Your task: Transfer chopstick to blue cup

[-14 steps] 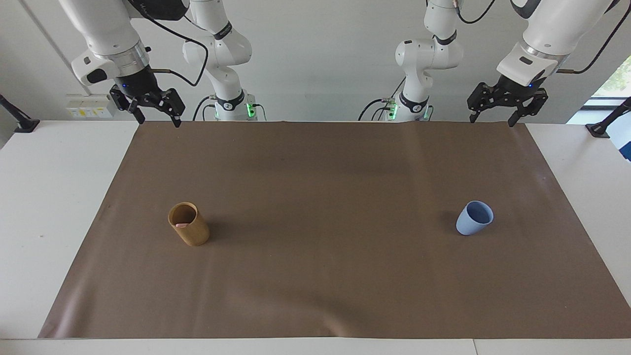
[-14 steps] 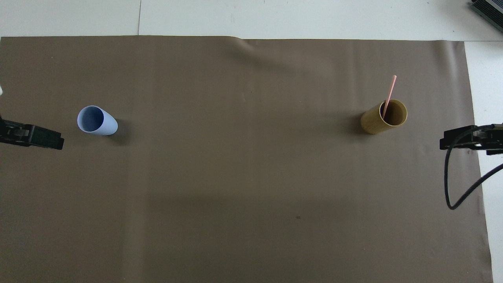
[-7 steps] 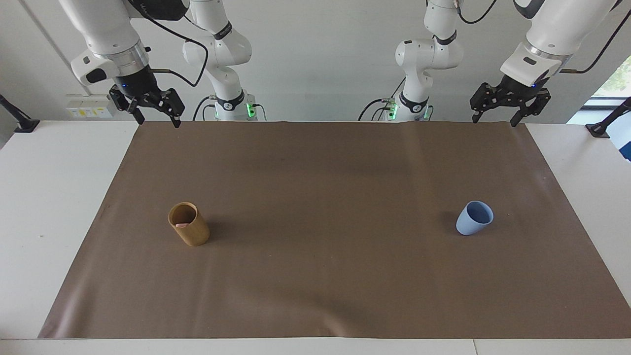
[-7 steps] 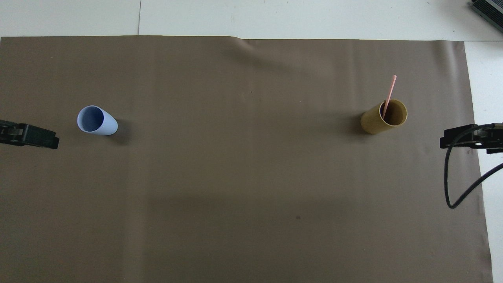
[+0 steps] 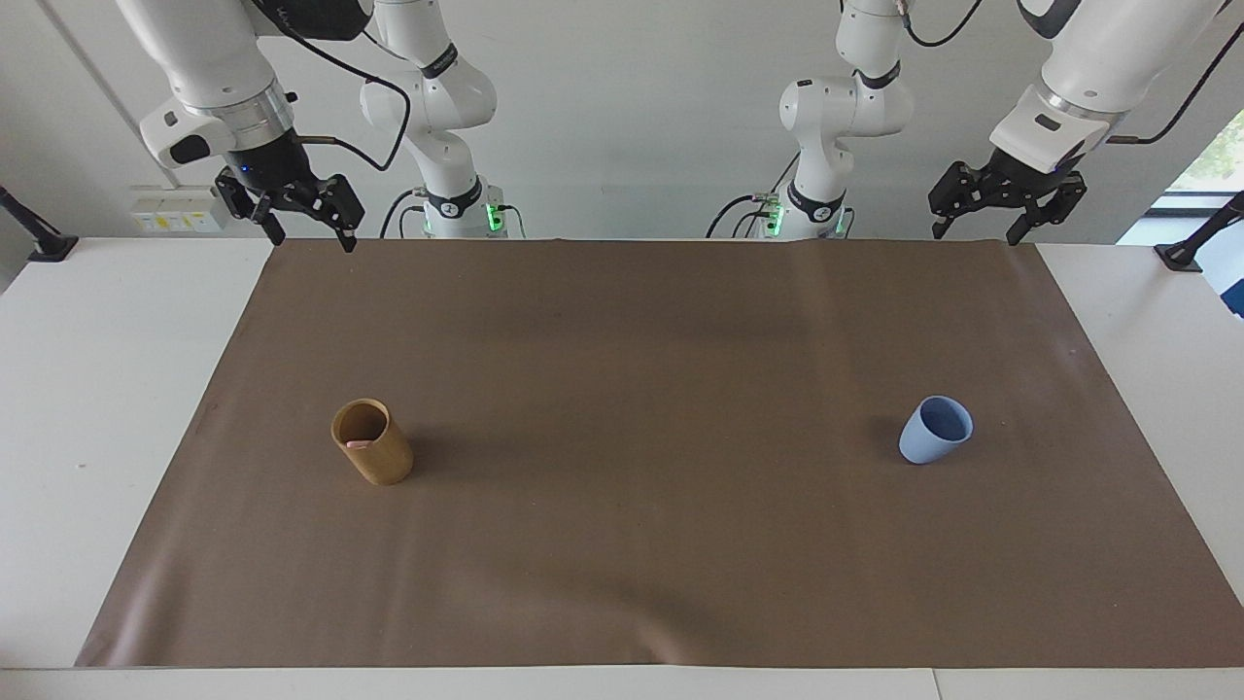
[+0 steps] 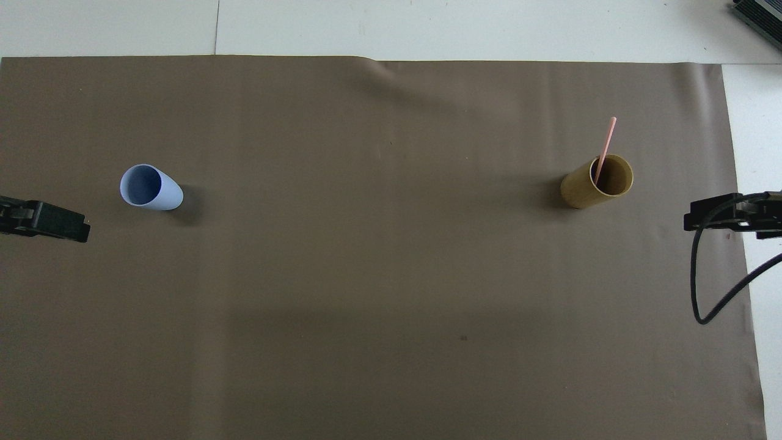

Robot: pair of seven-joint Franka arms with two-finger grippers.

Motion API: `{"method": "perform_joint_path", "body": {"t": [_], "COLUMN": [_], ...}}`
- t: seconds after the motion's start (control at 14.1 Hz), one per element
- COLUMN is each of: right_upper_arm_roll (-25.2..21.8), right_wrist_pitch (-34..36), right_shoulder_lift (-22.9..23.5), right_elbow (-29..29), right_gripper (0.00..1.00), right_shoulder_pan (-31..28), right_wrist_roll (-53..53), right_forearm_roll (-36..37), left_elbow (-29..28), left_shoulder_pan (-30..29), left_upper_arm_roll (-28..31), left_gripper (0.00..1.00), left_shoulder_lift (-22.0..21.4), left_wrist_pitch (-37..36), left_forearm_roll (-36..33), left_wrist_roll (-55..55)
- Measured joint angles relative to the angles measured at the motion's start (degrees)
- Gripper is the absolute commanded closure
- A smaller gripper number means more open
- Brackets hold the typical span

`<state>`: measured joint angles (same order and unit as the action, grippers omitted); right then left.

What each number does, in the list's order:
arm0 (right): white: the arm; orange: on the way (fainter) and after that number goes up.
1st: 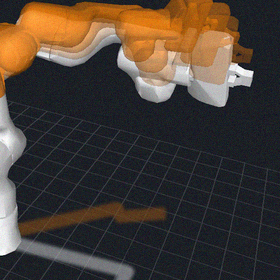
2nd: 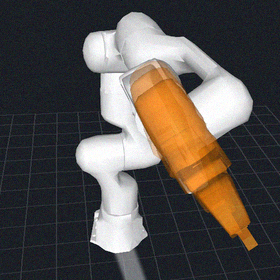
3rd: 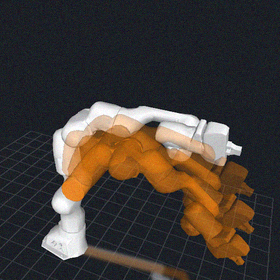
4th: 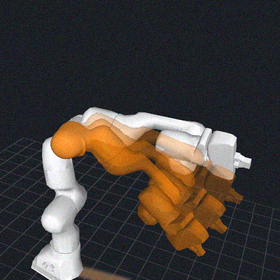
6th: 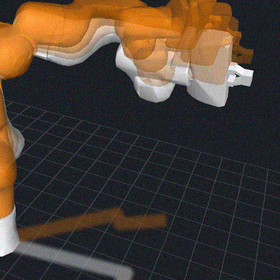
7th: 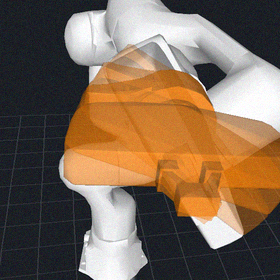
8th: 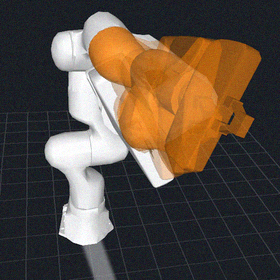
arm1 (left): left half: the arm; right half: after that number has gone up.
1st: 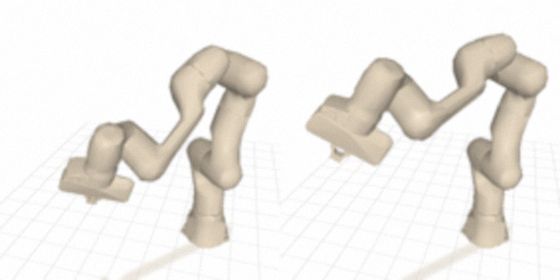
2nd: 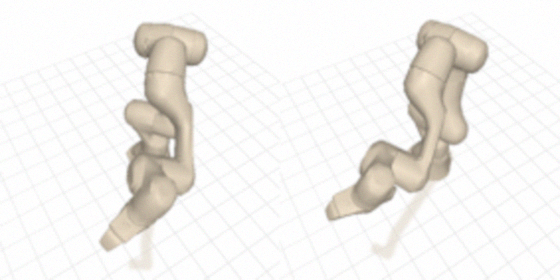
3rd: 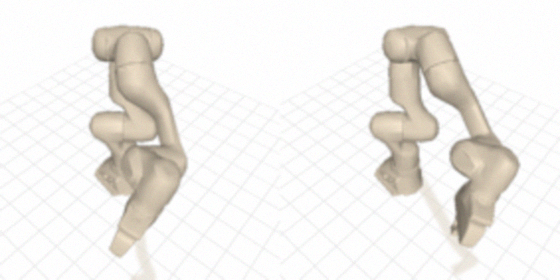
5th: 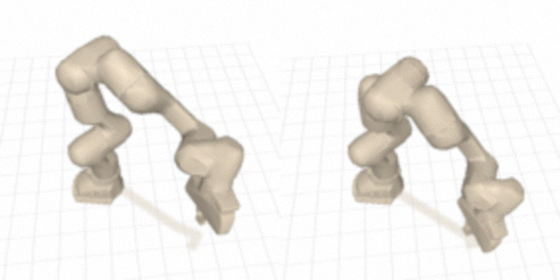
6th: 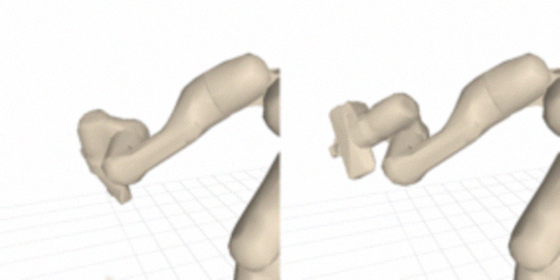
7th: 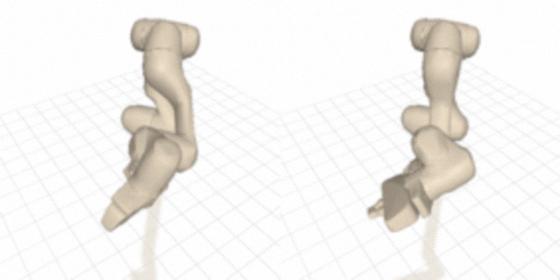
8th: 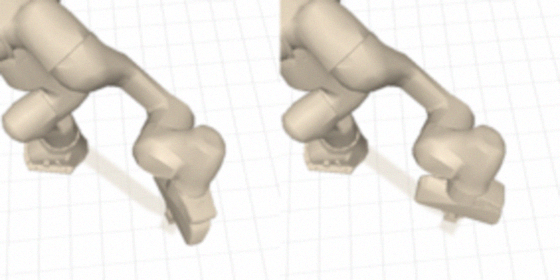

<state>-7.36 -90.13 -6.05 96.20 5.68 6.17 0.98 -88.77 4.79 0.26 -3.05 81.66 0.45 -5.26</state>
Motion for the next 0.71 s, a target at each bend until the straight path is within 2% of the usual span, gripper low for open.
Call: {"method": "perform_joint_path", "body": {"t": [0.71], "right_upper_arm_roll": [0.0], "right_wrist_pitch": [0.0], "right_shoulder_lift": [0.0], "right_elbow": [0.0], "right_gripper": [0.0], "right_shoulder_pan": [0.0], "right_wrist_roll": [0.0], "right_forearm_roll": [0.0], "left_elbow": [0.0], "left_shoulder_pan": [-0.18], "left_upper_arm_roll": [0.2], "left_gripper": [0.0], "left_shoulder_lift": [-0.43], "left_wrist_pitch": [-0.17], "left_forearm_roll": [0.0], "left_wrist_roll": [0.01]}}
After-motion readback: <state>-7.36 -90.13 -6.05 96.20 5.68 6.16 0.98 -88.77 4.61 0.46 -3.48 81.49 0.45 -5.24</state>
